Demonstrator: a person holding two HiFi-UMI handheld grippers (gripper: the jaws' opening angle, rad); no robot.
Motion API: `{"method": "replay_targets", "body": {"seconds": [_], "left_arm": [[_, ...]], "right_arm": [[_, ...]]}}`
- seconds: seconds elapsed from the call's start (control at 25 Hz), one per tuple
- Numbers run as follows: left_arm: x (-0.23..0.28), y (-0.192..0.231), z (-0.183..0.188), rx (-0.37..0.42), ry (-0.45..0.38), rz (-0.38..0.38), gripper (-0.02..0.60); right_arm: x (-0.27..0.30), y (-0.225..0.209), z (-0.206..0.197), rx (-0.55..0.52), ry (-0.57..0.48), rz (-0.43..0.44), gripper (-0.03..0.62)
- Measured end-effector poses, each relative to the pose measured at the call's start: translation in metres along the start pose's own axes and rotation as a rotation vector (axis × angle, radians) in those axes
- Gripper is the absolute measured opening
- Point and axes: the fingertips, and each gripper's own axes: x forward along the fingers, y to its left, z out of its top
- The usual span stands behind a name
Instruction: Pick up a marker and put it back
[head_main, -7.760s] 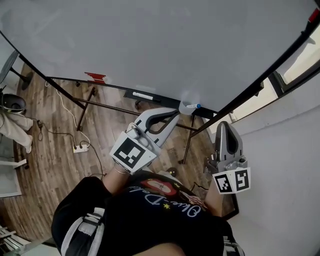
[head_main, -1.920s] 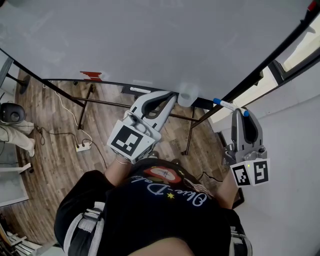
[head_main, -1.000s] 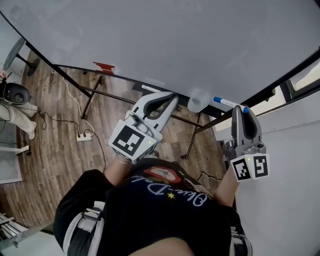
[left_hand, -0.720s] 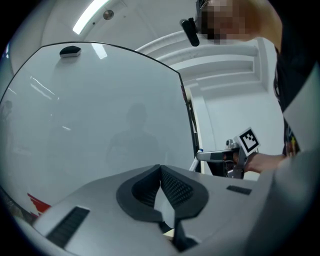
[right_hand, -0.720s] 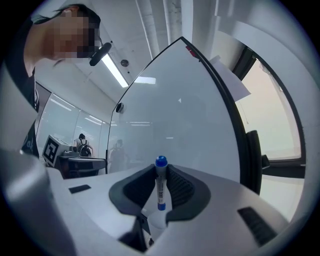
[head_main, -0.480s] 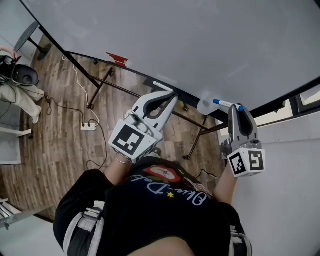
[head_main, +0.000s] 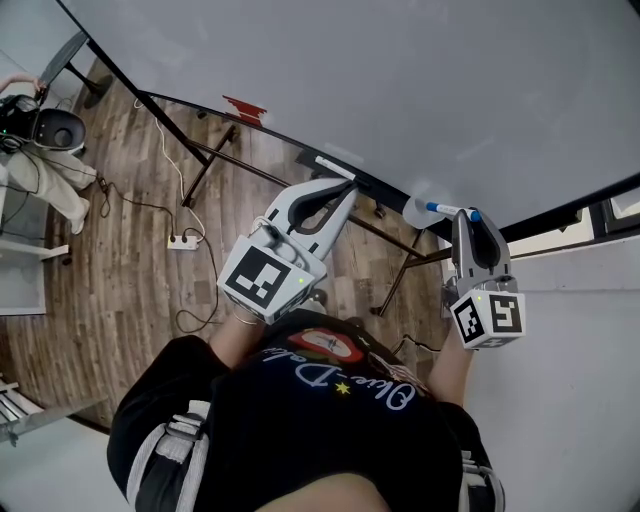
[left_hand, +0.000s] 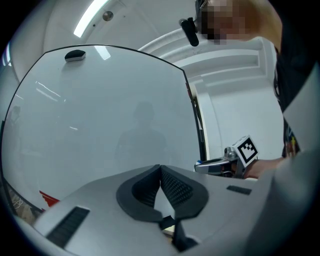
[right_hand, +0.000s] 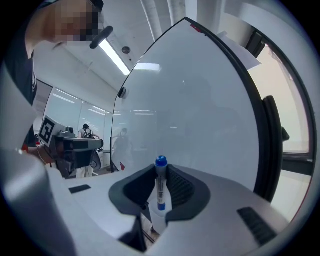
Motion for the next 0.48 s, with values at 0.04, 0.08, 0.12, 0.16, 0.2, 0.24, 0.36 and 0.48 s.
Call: {"method": "replay_targets", "body": {"seconds": [0.04,0.08,0.12,0.16,0.2,0.24,0.36,0.48], "left_arm": [[0.0,0.0,-0.001,-0.004,0.001,0.001,0.003],[0.0,0.0,-0.001,-0.007,0.002,0.002,0.003],[0.001,0.0,-0.002,-0.007,0.002,0.002,0.003],[0.001,0.0,-0.002,-0.006,0.004,0.002,0.003],[0.002,0.0,-0.002,-0.006,0.007,0.002,0.003],[0.003,0.0,-0.003,-0.007,0.012,0.003,0.003],[0.004,0.0,-0.004,-0.01,0.022,0.01,0.003],[0.005,-0.001,-0.004,0.0,0.016,0.002,0.003]], "right_arm": [[0.001,0.0,-0.003,-0.005,0.008,0.0,0.067],[0.002,0.0,-0.005,-0.007,0.015,0.0,0.067],[0.002,0.0,-0.008,-0.006,0.021,0.0,0.067],[0.003,-0.001,-0.01,-0.003,0.025,0.001,0.067],[0.003,-0.001,-0.012,-0.001,0.029,0.002,0.067],[0.004,-0.002,-0.013,0.0,0.033,0.004,0.067],[0.007,-0.004,-0.019,0.0,0.047,0.006,0.067],[0.009,-0.004,-0.026,0.006,0.06,0.005,0.067]]}}
